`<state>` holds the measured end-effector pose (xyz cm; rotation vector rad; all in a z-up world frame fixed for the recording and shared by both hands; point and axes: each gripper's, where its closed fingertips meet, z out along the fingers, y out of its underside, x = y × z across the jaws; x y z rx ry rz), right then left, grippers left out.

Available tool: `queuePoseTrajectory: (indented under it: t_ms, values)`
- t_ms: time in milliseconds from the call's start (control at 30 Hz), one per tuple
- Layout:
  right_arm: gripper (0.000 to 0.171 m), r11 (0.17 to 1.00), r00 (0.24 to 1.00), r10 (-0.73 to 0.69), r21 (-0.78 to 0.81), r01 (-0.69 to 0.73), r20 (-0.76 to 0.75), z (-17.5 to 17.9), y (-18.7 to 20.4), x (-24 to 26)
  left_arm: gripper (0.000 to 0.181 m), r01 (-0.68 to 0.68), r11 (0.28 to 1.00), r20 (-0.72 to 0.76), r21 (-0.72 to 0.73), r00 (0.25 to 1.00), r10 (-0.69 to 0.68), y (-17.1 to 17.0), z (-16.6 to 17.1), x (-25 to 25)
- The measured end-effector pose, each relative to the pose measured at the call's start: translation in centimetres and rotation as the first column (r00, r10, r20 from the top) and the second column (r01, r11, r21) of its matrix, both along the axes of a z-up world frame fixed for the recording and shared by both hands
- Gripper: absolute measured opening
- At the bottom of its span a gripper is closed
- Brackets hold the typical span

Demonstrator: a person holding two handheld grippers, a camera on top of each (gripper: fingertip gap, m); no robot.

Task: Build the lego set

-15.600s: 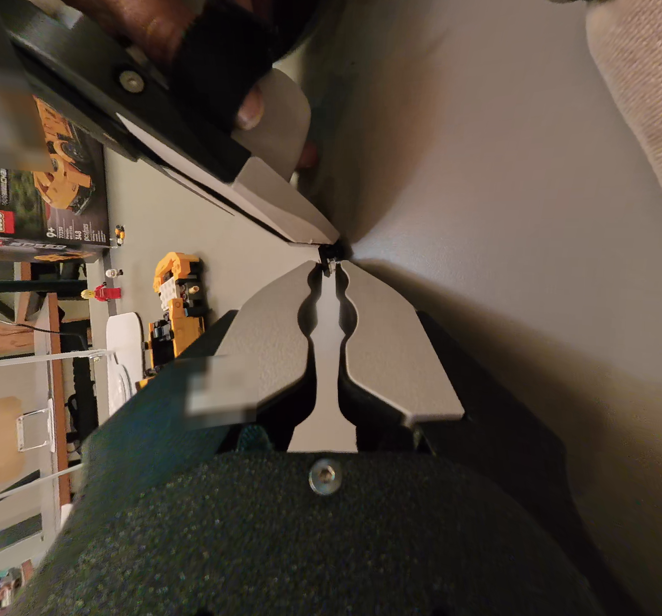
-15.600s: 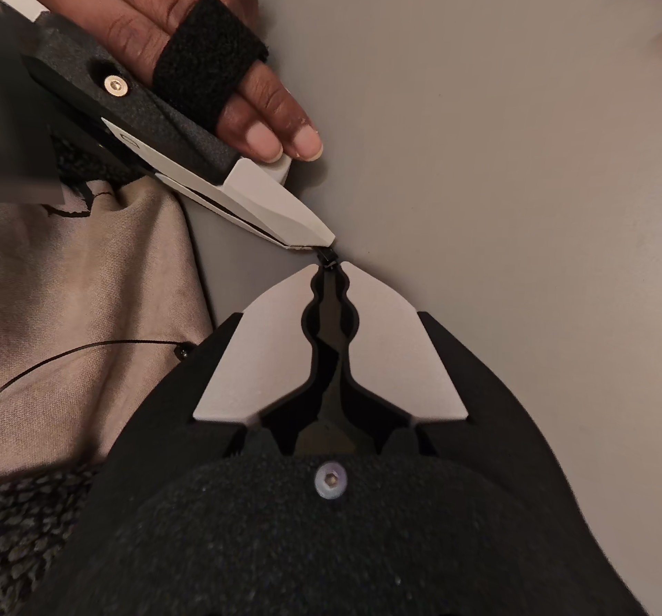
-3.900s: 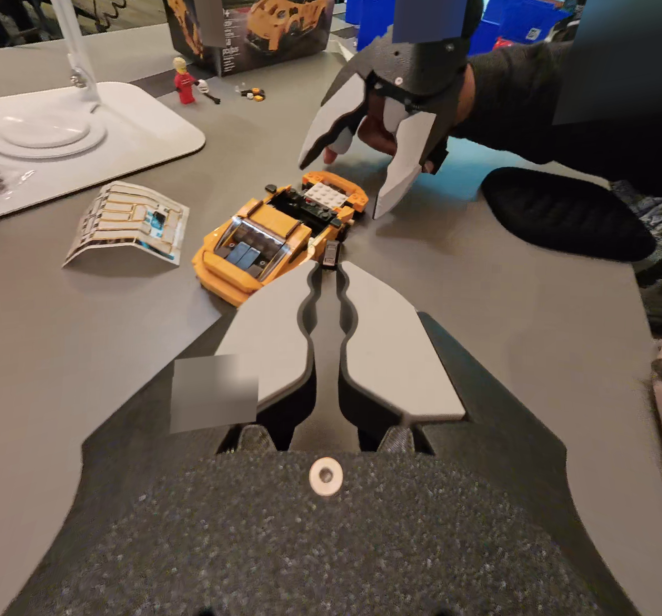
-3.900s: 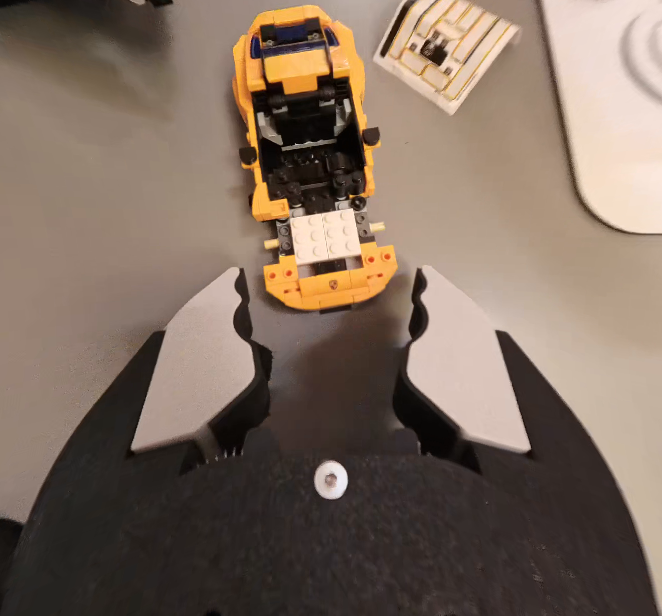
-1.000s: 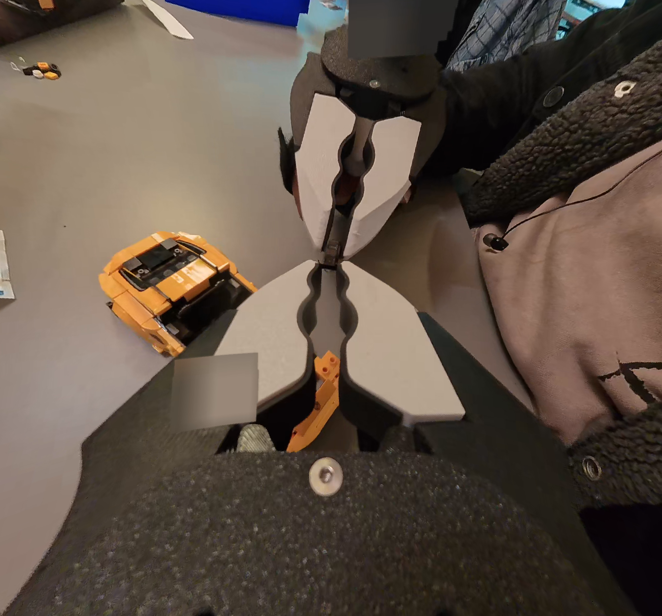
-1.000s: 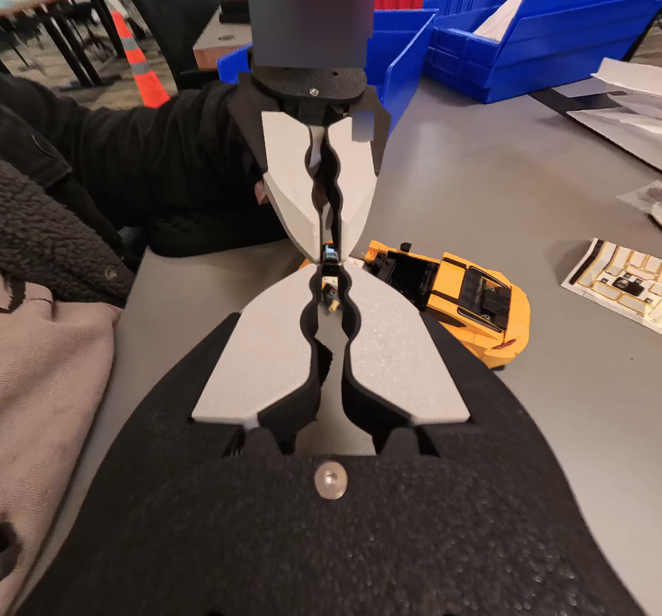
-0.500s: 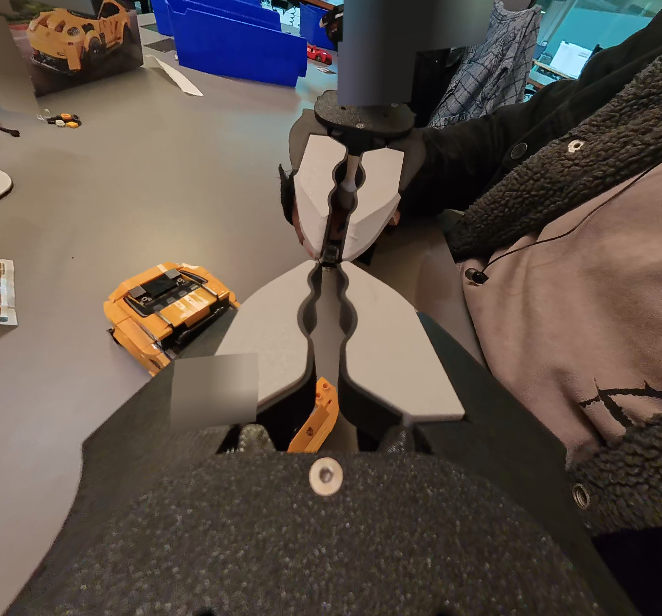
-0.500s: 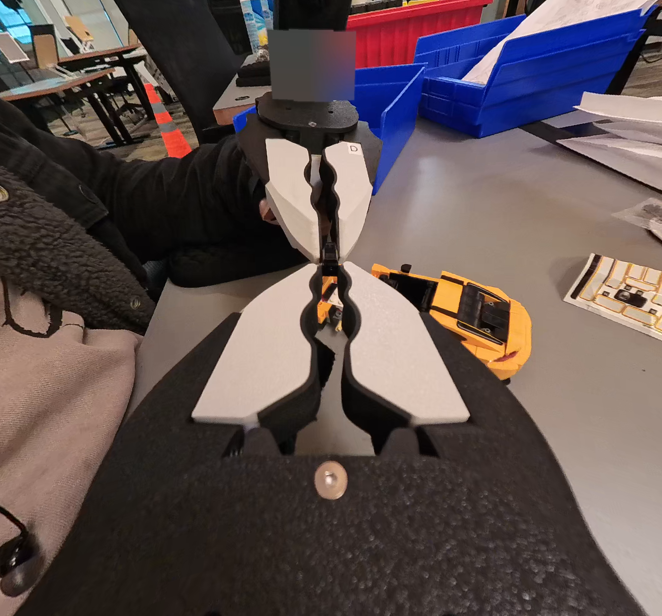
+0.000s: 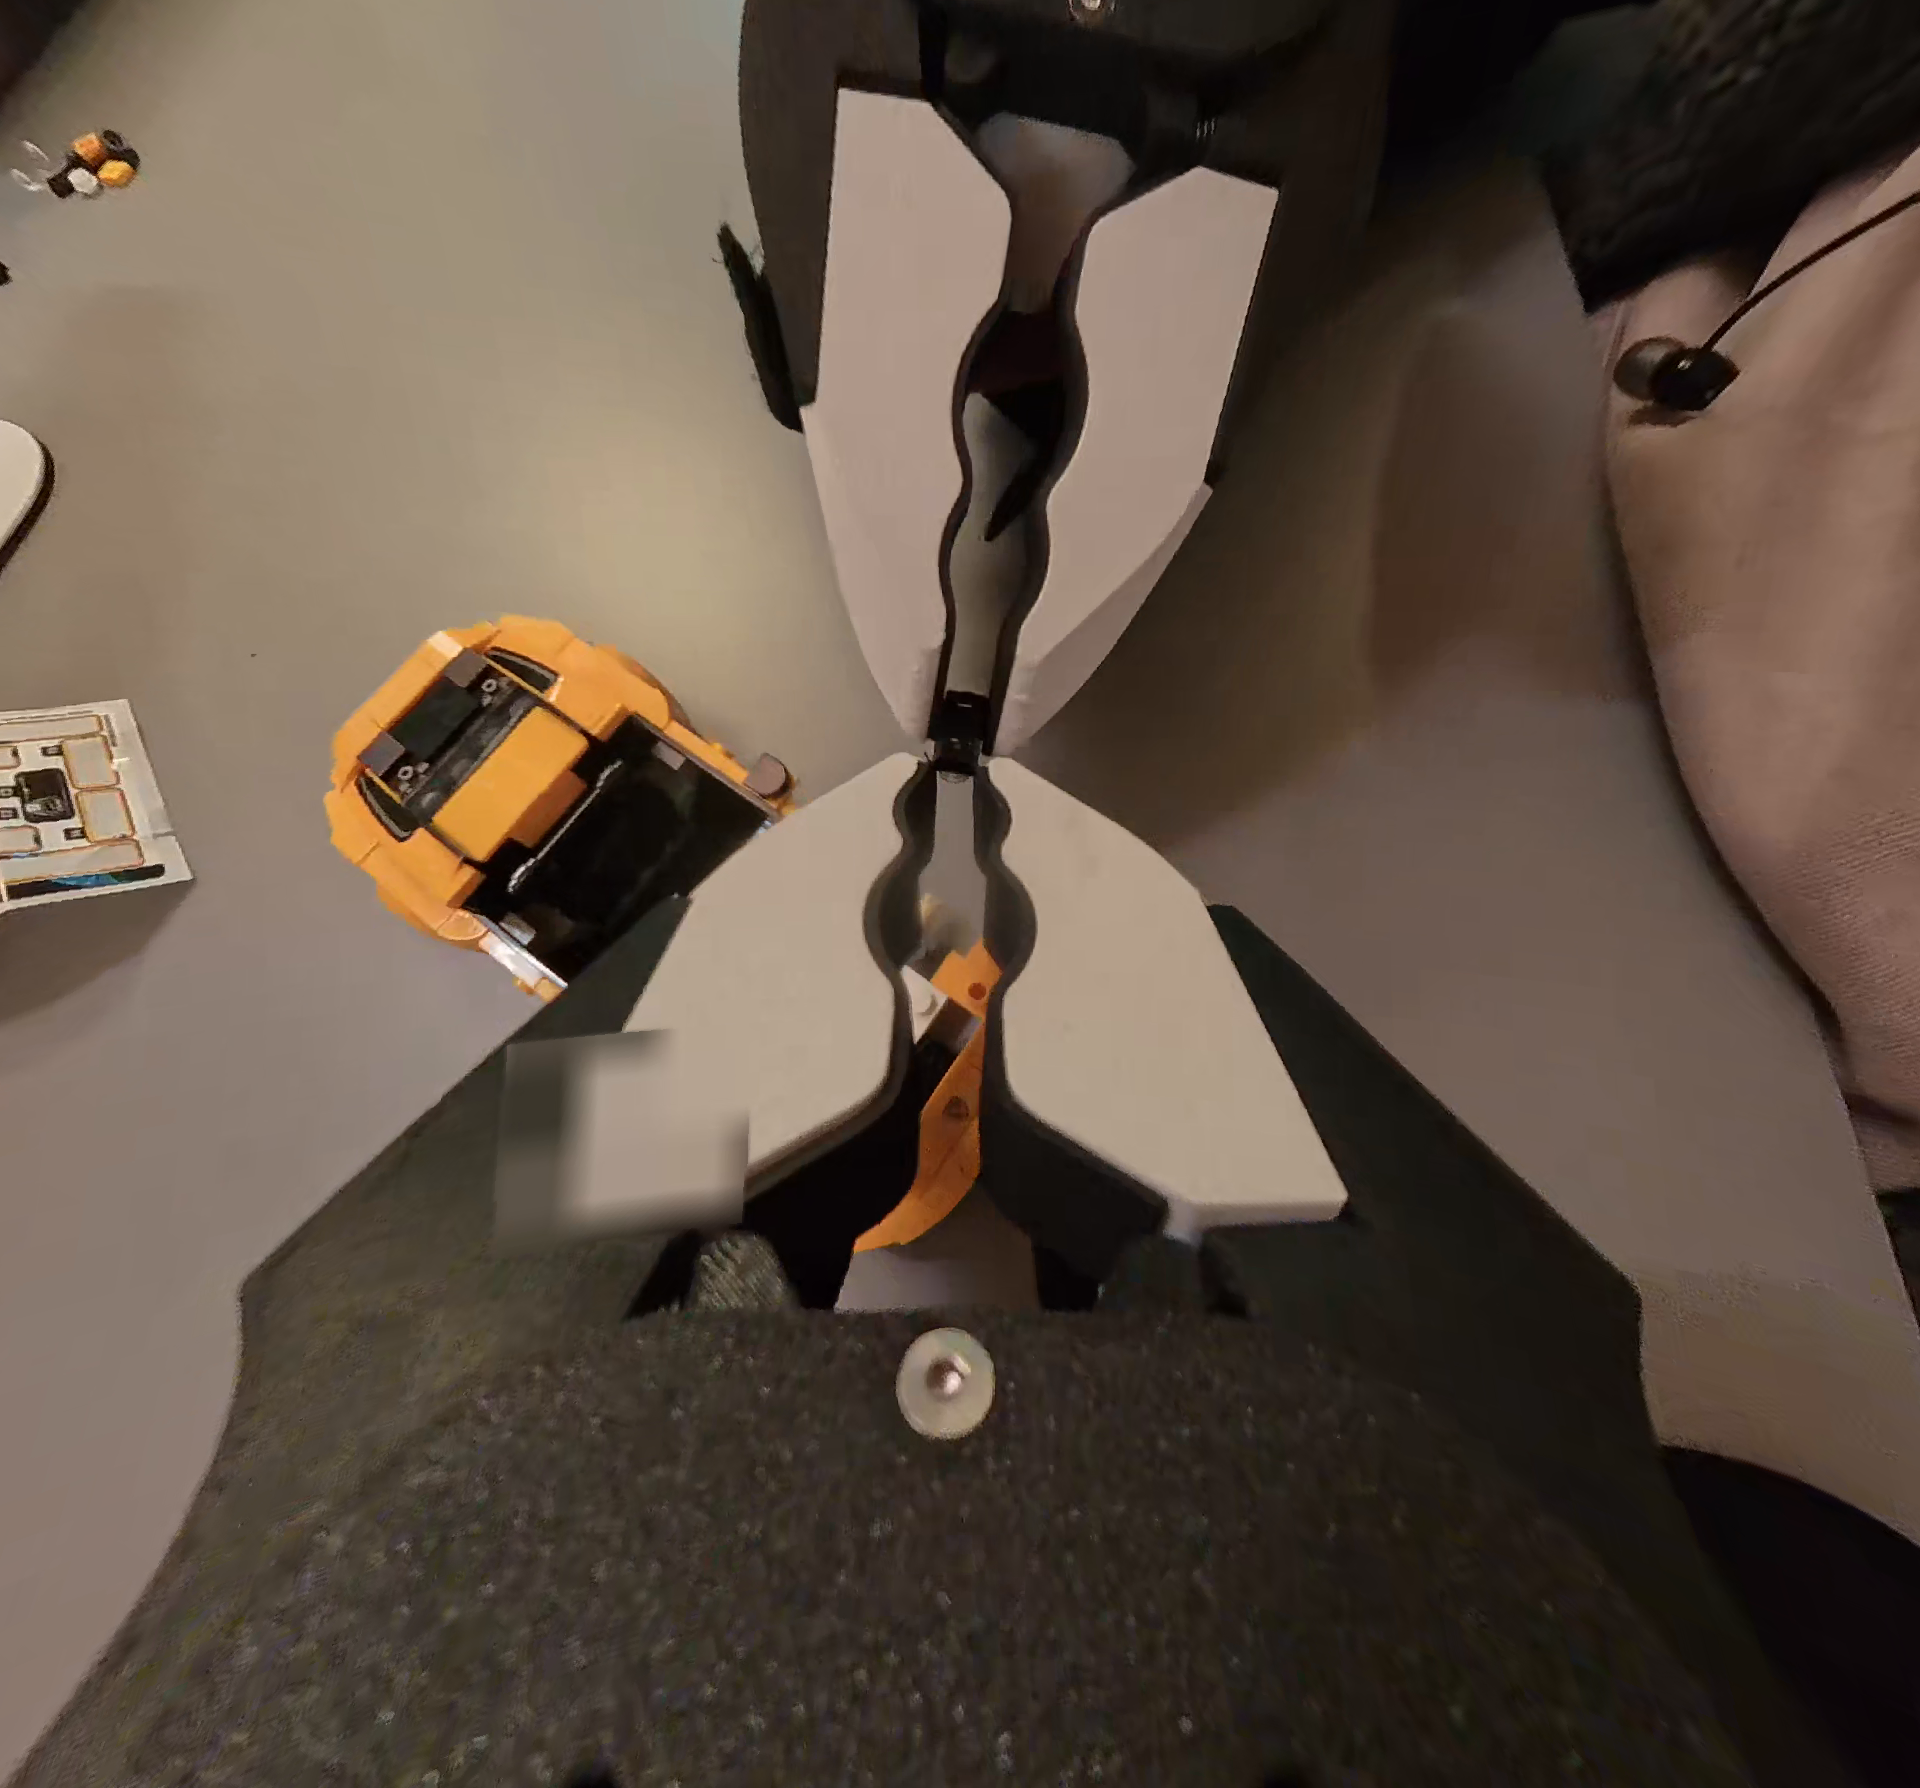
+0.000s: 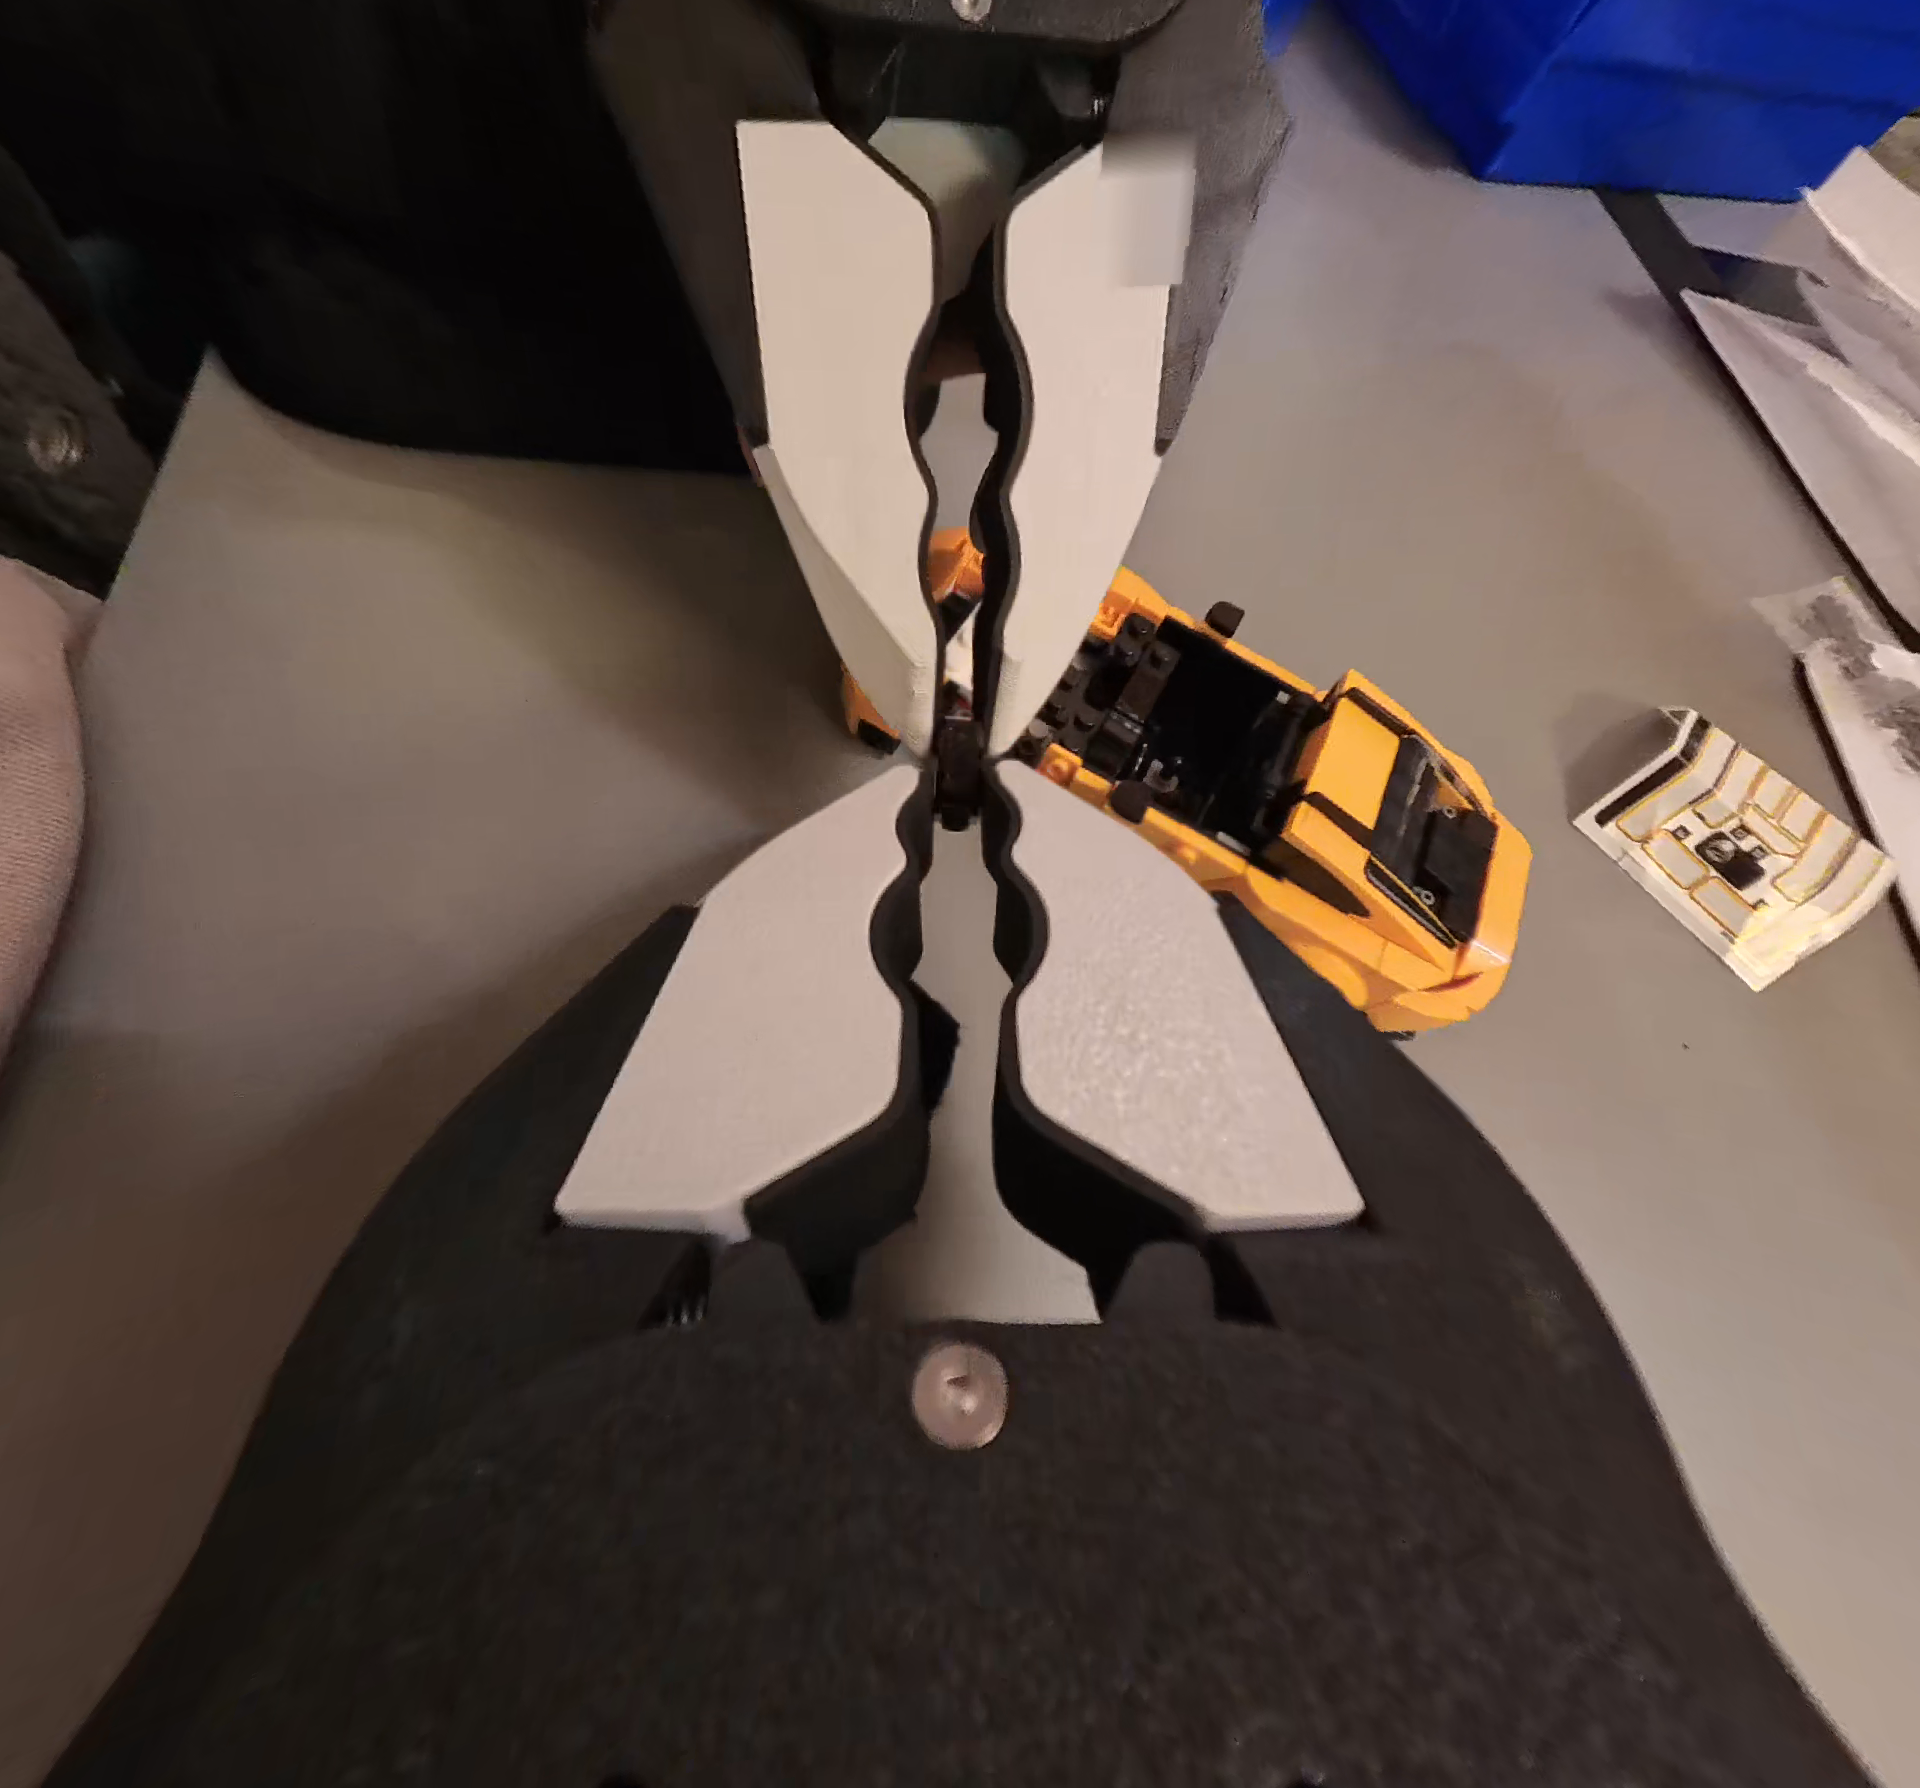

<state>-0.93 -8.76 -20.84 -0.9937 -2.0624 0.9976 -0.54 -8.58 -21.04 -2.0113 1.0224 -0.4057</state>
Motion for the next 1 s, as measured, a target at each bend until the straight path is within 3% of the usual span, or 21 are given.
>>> queuePoseTrajectory:
  t_ms: [100, 200, 333, 533, 767, 1000]
  values:
    - [0.008, 0.999, 1.0, -0.019, 0.047, 0.018, 0.024, -0.7, 0.1, -0.1, 0.007, 0.0, 1.0, -0.027, -0.008, 1.0, -0.001, 0.0, -0.5, 0.0]
    - [0.008, 0.998, 0.997, -0.059, -0.007, 0.06, 0.045, -0.8, 0.4, -0.3, 0.01, -0.028, 1.0, -0.024, 0.003, 0.999, 0.028, 0.2, -0.1, -0.8]
    - [0.008, 0.989, 0.989, -0.131, -0.063, 0.135, 0.072, -0.9, 1.8, -0.5, 0.016, -0.198, 0.98, 0.024, 0.029, 0.98, 0.197, 1.0, 1.8, -4.9]
    - [0.008, 0.978, 0.976, -0.182, -0.083, 0.192, 0.118, -1.6, 2.3, -0.6, 0.034, -0.352, 0.919, 0.0, -0.176, 0.934, 0.358, 0.3, -0.9, -8.9]
    - [0.008, 0.971, 0.966, -0.207, -0.085, 0.222, 0.155, -2.4, 2.0, -0.8, 0.034, -0.302, 0.865, 0.124, -0.4, 0.918, 0.378, 0.4, -3.1, -6.9]
    - [0.008, 0.96, 0.954, -0.232, -0.111, 0.256, 0.191, -2.7, 2.9, -0.4, 0.025, -0.251, 0.896, 0.125, -0.366, 0.941, 0.314, 0.1, -2.7, -5.8]
